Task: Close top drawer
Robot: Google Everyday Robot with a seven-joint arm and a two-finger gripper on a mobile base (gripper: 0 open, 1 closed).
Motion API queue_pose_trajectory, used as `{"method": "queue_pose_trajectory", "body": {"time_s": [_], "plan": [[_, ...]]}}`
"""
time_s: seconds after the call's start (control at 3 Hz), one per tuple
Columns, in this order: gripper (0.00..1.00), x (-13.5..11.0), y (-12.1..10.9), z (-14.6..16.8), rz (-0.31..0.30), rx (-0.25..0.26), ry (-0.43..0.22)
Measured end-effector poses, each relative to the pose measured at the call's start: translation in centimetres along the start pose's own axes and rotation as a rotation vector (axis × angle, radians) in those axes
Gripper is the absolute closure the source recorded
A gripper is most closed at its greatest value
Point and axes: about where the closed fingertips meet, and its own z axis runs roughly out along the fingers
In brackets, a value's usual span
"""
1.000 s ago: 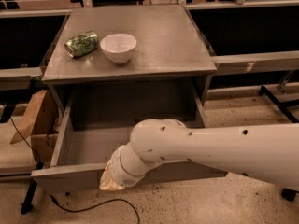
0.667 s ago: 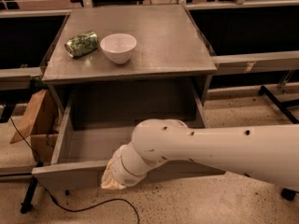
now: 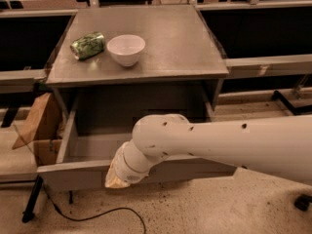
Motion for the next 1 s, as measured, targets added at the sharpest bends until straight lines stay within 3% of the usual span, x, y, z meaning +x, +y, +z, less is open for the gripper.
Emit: {"method": "queue_pose_trajectory", "body": {"time_s": [0.67,1.0], "plan": [[0.13,-1.1,-2.4,1.5,-0.014,-0.003,-0.001],[0.0,-1.2,-3.3,2.1,-0.005,0.013,-0.004]]}}
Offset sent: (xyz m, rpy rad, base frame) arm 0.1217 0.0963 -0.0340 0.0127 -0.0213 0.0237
